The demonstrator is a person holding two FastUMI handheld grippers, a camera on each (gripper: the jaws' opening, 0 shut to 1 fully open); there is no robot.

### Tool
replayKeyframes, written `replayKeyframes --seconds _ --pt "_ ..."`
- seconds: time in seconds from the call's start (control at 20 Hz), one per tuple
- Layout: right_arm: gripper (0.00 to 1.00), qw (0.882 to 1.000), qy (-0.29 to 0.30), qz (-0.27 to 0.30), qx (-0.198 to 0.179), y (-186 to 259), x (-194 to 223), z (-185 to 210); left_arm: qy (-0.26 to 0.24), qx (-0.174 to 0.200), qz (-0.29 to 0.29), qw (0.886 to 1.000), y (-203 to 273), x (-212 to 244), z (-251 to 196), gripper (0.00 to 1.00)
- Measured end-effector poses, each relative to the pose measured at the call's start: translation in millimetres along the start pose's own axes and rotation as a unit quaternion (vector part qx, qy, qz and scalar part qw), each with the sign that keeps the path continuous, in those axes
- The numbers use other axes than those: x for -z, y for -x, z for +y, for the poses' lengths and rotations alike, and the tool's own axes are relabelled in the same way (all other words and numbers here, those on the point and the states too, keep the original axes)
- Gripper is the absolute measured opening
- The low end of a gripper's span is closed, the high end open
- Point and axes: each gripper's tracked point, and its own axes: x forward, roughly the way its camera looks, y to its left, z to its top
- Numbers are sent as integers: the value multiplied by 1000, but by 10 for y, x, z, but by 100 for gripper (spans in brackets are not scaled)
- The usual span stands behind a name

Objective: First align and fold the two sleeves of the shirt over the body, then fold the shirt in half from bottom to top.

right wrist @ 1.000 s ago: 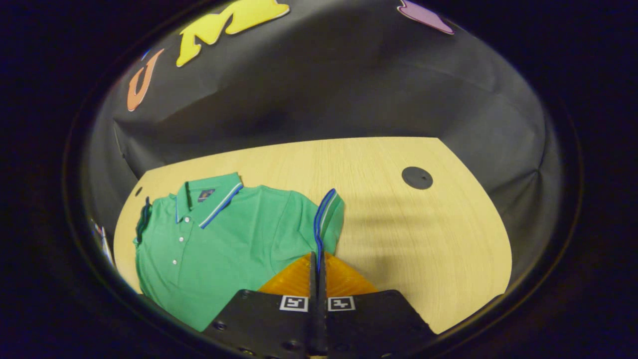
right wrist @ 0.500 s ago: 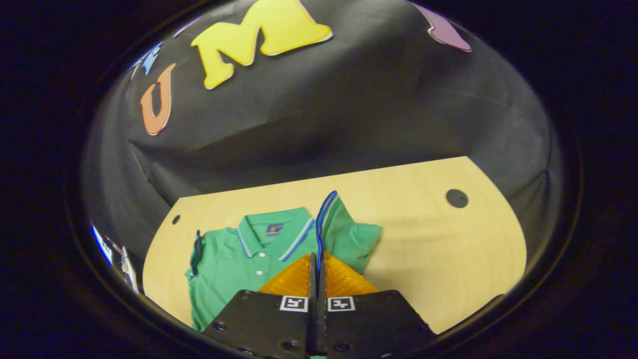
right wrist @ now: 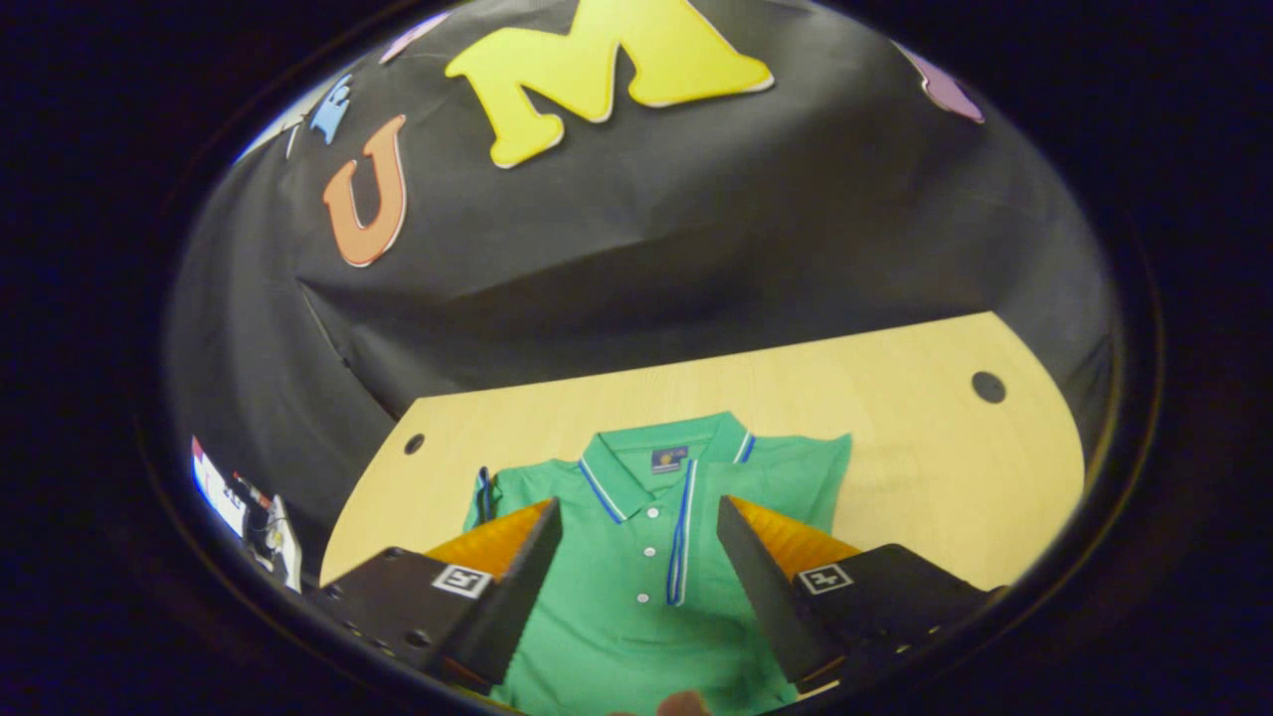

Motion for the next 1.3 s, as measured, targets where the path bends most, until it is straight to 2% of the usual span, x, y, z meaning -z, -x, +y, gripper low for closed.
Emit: replayKeyframes --seconds 0.15,0.2,0.4,0.6,0.95,1.3 --pt "92 998 20 -50 20 633 -201 -35 0 38 10 999 -157 185 -81 100" --pt "96 997 23 -62 27 836 -244 -38 4 53 15 998 -211 248 -129 100" --pt "96 992 33 -107 60 1545 -341 -94 3 95 32 995 -471 509 -263 100" --pt "95 986 34 -138 90 2029 -430 -185 1 124 53 991 -762 735 -361 100" --pt "96 972 41 -173 151 2622 -539 -473 -11 146 84 986 -1322 1188 -513 100" --pt "96 970 19 -142 196 2661 -281 -738 -45 184 142 972 -1592 1935 -866 100"
